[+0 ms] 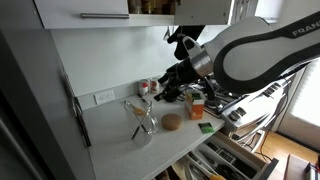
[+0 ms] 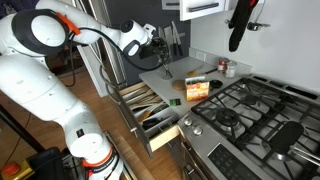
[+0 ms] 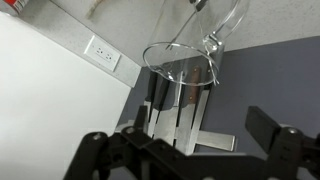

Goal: Remove the two metal skewers from the drawer, then put them in the transparent jar

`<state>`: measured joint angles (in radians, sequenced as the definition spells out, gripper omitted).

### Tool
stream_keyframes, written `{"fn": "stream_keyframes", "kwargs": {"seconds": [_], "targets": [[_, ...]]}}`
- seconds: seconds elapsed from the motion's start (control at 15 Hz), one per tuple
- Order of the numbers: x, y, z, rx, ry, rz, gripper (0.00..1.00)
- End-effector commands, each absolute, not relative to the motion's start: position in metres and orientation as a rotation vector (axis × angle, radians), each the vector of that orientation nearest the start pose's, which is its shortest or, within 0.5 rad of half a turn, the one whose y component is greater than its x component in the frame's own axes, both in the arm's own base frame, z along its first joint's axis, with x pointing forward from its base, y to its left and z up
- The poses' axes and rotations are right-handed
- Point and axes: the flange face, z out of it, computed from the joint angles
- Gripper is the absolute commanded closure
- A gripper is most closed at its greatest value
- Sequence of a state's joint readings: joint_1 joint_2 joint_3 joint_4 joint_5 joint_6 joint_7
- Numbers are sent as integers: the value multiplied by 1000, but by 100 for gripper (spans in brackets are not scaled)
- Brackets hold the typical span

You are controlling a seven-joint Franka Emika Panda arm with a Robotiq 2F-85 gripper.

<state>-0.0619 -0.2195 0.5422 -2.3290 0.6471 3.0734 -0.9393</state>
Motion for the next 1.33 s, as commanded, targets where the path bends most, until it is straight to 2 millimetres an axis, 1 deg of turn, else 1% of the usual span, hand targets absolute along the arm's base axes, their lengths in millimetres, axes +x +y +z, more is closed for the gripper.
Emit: {"fn": "stream_keyframes", "kwargs": {"seconds": [0.0,0.2,0.4,0.47,0.67,0.8,0.87,0.93,1.0,1.07,1.27], "targets": [[457,220,541,-2595,-1130,-1290,0],[447,236,559,-2631,-1101,-1160,0],[442,245,572,-2691,-1065,-1104,0],[441,242,571,-2749,-1052,-1099,0],[442,243,562,-2799,-988,-1051,0],[444,239,559,-2825,-912,-1077,0],[448,237,558,-2807,-825,-1107,0],[450,237,556,-2809,-779,-1115,0],[453,241,550,-2778,-762,-1126,0],[451,238,563,-2798,-815,-1112,0],[454,239,562,-2789,-811,-1112,0]]}}
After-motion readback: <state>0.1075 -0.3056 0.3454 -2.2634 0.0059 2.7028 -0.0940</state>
